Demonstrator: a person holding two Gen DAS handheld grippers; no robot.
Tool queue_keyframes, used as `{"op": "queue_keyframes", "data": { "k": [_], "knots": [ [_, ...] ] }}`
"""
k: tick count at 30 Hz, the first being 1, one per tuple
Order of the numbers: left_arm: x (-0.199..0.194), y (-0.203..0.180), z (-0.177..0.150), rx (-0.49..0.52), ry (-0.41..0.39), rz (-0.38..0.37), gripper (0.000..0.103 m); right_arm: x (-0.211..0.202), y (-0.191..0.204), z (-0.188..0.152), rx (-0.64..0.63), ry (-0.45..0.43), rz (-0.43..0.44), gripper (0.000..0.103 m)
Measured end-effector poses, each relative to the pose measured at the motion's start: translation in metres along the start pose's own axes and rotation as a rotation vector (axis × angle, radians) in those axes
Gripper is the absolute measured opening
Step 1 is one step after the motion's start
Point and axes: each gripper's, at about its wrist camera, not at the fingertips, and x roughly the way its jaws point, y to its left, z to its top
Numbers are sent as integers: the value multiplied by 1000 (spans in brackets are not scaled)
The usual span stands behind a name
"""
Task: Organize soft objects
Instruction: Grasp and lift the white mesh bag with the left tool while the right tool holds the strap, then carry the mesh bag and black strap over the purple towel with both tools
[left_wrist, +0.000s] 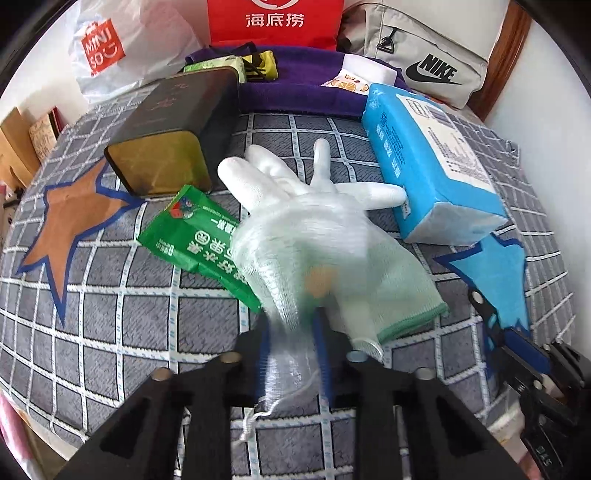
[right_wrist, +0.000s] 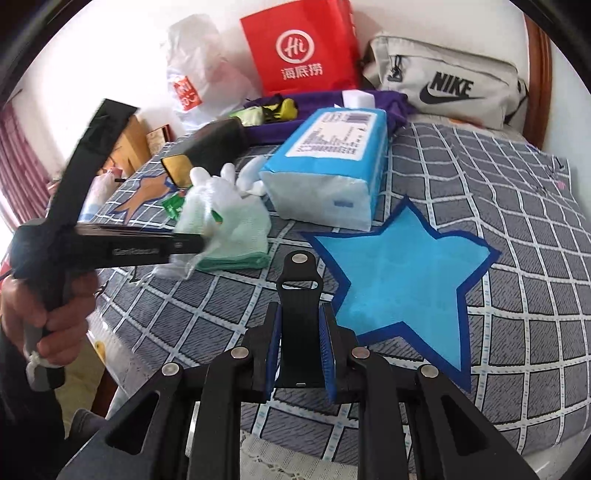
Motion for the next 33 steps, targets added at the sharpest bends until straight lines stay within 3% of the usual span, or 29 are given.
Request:
{"op": "queue_keyframes", "data": {
  "k": [20,33],
  "knots": [
    [-71,50,6,-87,-122,-71,8,-11,10,25,39,4,-41,20],
    [-95,80,39,-151,-186,-107,8,-41,24,79,35,-82,-42,20]
  ]
}}
